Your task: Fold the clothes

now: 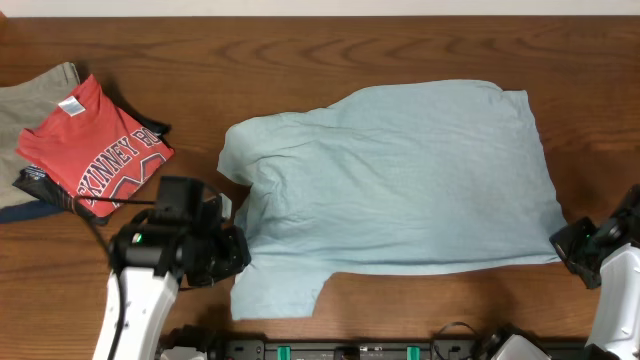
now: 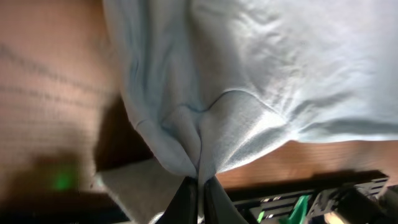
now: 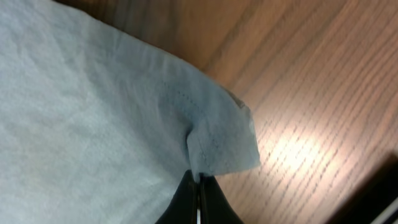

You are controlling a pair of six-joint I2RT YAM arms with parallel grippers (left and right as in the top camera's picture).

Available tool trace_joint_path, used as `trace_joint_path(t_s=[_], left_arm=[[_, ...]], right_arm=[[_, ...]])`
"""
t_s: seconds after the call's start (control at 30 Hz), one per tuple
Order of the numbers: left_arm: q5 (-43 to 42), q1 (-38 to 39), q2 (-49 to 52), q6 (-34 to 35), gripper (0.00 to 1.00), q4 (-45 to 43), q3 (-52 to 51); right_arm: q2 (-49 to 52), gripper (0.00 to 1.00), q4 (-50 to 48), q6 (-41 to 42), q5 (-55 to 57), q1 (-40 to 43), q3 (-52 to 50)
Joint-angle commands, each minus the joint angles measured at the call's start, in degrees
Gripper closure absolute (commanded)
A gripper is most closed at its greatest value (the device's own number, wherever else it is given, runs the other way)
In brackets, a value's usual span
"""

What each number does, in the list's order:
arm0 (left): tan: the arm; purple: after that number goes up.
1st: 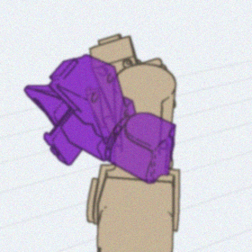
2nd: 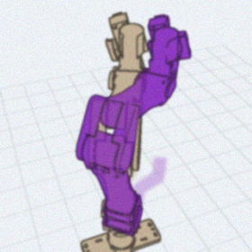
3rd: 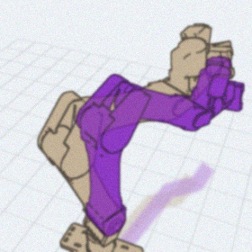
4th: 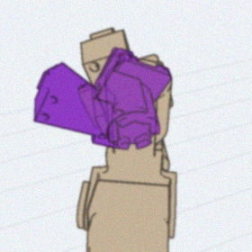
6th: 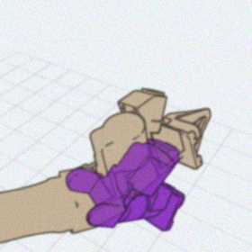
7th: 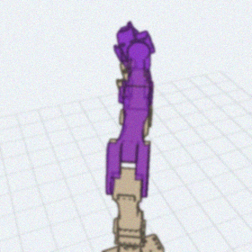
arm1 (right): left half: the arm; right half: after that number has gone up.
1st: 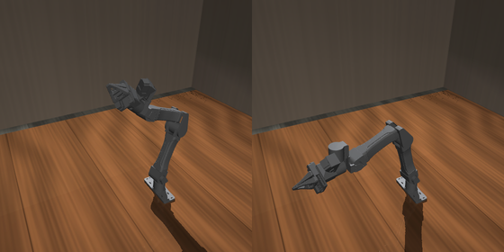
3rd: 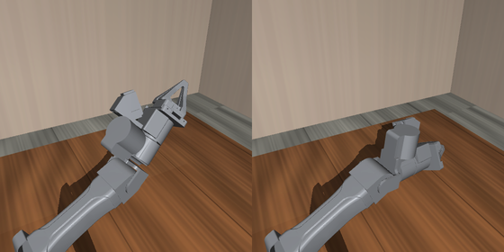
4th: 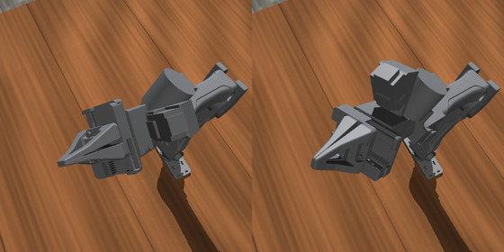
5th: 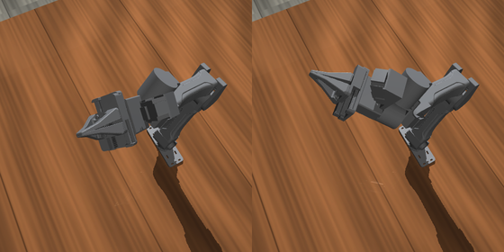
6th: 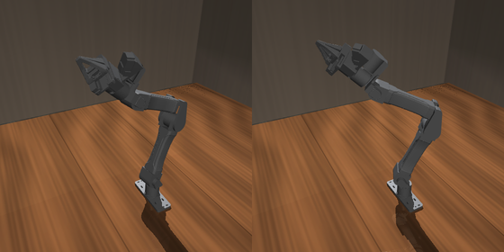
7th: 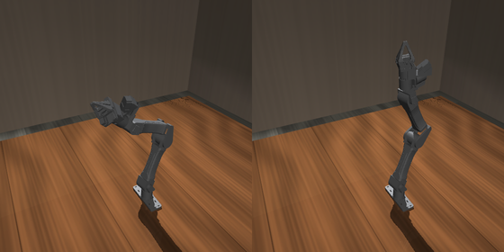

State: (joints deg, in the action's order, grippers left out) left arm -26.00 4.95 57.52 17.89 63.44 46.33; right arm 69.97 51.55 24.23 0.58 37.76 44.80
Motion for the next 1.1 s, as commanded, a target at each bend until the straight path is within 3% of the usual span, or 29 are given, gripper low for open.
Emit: trace_joint_path(t_s=[0.0, 0.23, 0.4, 0.63, 1.07], left_arm=[[-0.52, -0.28, -4.66, -1.16, 0.94, -1.03, 2.78], [2.27, -0.28, -9.88, -0.26, 0.94, -15.19, 8.74], [6.84, -0.28, -8.46, -0.07, 0.94, -23.67, 14.32], [7.67, -0.28, -5.2, -0.09, 0.94, -25.18, 25.64], [13.68, -0.28, -5.33, -4.02, 0.94, -25.35, 43.36]], right_arm=[[-0.76, 0.99, 0.85, -2.08, -2.1, 0.55, 3.45], [-0.76, 0.99, 5.81, -11.76, -16.87, 0.52, 16.17], [-0.76, 0.99, 12.39, -15.37, -20.39, 0.52, 28.17], [-0.76, 0.99, 18.32, -15.76, -23.26, 0.48, 42.64], [-0.76, 0.99, 18.53, -15.72, -27.15, 0.48, 66.1]])
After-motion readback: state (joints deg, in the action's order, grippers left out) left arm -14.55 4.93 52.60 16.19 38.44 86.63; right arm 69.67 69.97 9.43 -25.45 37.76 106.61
